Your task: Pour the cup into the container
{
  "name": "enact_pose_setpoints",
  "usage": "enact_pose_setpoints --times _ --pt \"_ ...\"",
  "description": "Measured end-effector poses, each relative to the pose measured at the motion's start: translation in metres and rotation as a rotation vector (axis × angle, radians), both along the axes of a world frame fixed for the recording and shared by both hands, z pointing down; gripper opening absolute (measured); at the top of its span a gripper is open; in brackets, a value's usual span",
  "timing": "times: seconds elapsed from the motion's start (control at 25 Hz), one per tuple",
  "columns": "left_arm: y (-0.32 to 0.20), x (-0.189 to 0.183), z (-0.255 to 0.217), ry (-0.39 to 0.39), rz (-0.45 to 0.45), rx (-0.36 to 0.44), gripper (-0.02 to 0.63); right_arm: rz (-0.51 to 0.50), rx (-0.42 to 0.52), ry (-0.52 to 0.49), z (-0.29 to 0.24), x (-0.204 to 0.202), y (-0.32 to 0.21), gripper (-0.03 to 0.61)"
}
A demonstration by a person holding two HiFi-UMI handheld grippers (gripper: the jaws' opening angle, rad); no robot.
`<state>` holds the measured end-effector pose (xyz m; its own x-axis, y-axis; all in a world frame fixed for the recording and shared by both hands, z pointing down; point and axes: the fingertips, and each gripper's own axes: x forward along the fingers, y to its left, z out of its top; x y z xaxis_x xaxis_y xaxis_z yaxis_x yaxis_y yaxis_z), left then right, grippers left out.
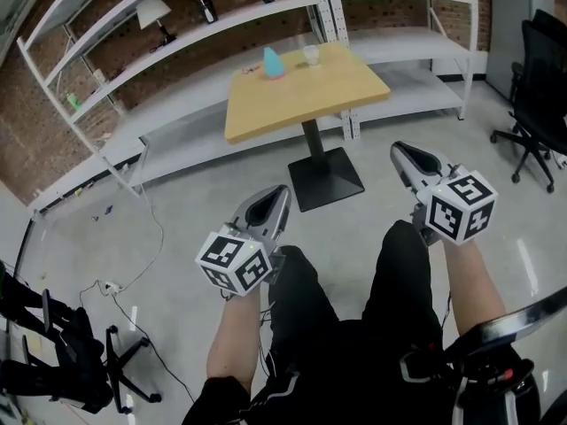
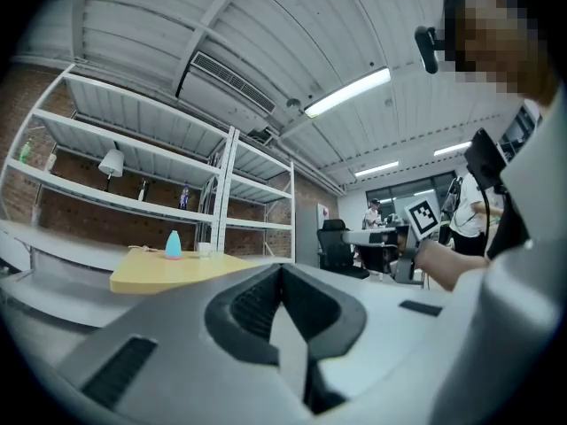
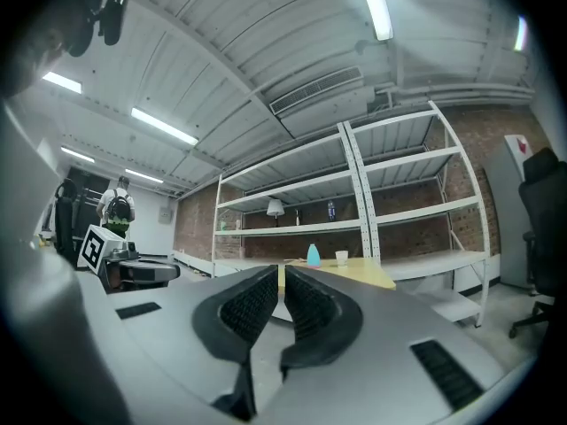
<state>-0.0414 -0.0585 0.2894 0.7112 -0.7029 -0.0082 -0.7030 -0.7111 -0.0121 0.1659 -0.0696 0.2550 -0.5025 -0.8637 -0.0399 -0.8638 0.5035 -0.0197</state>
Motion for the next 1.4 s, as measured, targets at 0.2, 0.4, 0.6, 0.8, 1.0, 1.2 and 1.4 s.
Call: enact_pose_setpoints --times 0.2,0.4,0.6,0.8,1.0,1.2,1.4 --pt "-0.085 -0.018 -0.010 0.004 0.012 0.003 0.002 0.010 0.003 -0.005 -0.008 -0.019 -0.086 0.005" --pt "-0.174 -0.015 -0.016 -0.014 0.039 0.008 0.002 0.025 0.000 -0.023 -0.003 -0.020 -0.171 0.005" --pt "-0.254 -0.018 -0.019 -0.023 0.051 0.014 0.002 0.032 -0.009 -0.034 0.005 -0.024 -0.252 0.009" --pt "-0.323 -0.016 -0.028 -0.014 0.069 0.036 0.002 0.043 0.004 -0.010 0.002 -0.020 -0.328 0.028" --pt "-0.392 -0.019 -0.024 -0.067 0.090 0.020 0.002 0.045 0.007 -0.010 -0.002 -0.024 -0.401 0.057" --pt "-0.455 -0.030 -0.024 -0.078 0.116 0.009 0.002 0.053 -0.008 0.003 0.000 -0.031 -0.467 0.094" --pt "-0.508 -0.032 -0.019 -0.084 0.174 -0.006 0.002 0.054 -0.042 0.024 0.006 -0.036 -0.526 0.184"
